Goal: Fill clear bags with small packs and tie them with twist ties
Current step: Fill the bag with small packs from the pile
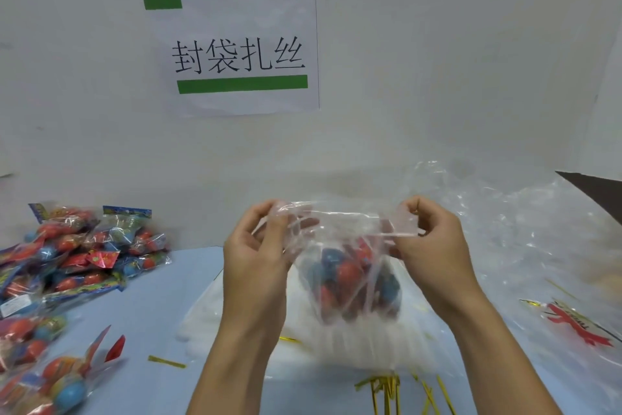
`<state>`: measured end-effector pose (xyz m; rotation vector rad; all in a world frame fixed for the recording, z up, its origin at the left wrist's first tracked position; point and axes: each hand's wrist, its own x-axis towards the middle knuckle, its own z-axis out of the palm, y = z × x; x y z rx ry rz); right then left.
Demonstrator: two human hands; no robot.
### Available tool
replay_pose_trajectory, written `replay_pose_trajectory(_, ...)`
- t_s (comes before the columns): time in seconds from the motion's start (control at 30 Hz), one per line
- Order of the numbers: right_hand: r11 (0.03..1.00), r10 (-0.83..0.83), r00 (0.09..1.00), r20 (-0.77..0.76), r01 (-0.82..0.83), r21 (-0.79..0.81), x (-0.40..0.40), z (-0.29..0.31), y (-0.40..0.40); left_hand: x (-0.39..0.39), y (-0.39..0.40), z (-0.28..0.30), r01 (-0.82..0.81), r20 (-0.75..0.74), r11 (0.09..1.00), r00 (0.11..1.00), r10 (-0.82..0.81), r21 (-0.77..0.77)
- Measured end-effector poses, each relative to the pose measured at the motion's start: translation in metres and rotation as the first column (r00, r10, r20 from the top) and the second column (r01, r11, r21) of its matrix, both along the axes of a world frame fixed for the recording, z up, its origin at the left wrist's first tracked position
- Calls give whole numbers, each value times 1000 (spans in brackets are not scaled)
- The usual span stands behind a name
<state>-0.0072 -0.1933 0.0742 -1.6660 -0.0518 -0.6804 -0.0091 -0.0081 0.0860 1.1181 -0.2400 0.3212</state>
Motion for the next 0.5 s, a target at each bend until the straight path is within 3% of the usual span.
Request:
replay_pose_trajectory(0.17,997,-40,998,-50,43,60,5,-11,6,0,2,-9,211,-23,968,976,-216,-139)
replay_pose_trajectory(0.23,991,-39,997,-63,47,126,8,-12,5,2,7,-12,200,19,968,980,-200,-151)
replay_pose_trajectory(0.3,991,-5,991,-136,24,134,9,-15,4,6,7,-18,48,-16,999,999,-49,-26)
replay_pose_trajectory(0.37,992,35,978,-204,-9,127,8,-17,3,9,7,-26,-109,-56,961,990,127,252)
replay_pose_trajectory(0.43,989,90,972,-218,-62,132,5,-12,-1,9,8,-31,-48,-55,892,995,82,449)
replay_pose_trajectory(0.5,988,140,964,-227,-122,91,1,-6,-8,8,11,-32,100,-61,841,995,-80,532)
